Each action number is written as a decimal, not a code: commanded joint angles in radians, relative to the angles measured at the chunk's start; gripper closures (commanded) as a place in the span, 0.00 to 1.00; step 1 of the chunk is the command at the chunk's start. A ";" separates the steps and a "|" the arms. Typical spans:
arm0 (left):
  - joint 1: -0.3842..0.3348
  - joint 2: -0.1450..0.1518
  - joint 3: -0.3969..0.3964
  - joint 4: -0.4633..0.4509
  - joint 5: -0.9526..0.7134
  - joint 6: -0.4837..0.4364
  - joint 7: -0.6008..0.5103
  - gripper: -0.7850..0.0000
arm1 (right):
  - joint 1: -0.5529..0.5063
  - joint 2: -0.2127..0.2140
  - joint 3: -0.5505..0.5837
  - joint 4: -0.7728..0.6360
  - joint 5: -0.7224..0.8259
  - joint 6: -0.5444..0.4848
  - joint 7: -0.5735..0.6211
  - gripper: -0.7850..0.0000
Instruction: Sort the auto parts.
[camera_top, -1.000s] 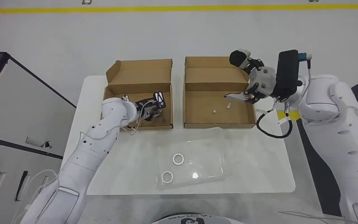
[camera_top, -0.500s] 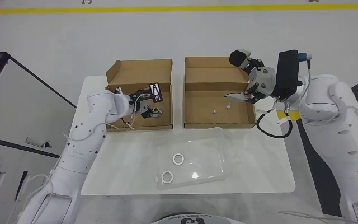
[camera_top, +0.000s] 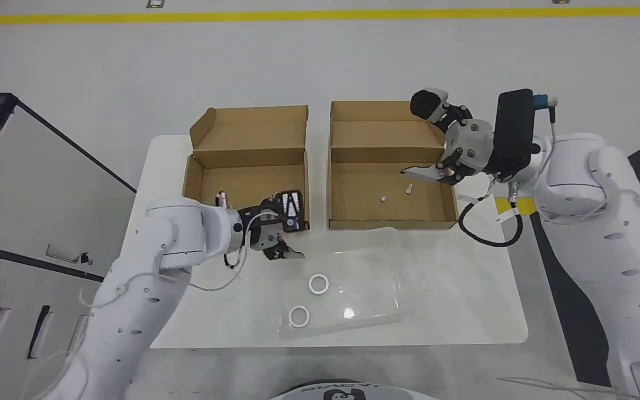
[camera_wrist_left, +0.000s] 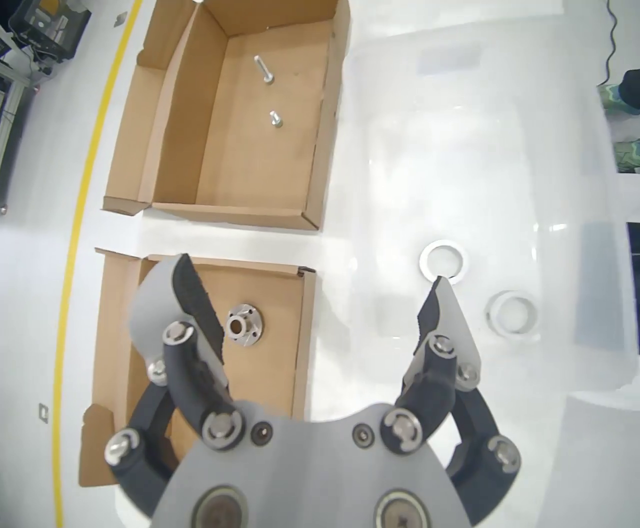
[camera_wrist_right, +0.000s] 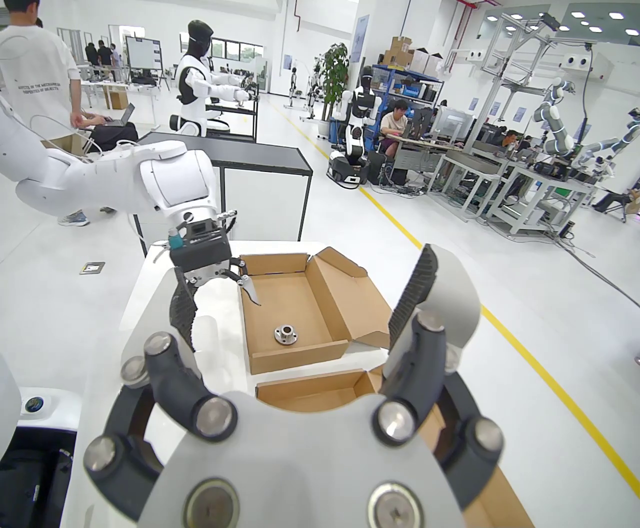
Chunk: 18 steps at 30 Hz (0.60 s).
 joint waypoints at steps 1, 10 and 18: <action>0.017 0.014 0.013 -0.025 -0.039 0.028 -0.028 0.00 | 0.000 0.000 0.000 0.000 0.000 0.000 0.000 0.00; 0.037 0.068 0.075 -0.060 -0.139 0.108 -0.107 0.00 | 0.000 0.000 0.000 0.000 0.000 0.000 0.000 0.00; 0.035 0.115 0.139 -0.070 -0.193 0.158 -0.157 0.00 | 0.000 0.000 0.000 0.000 0.000 0.000 0.000 0.00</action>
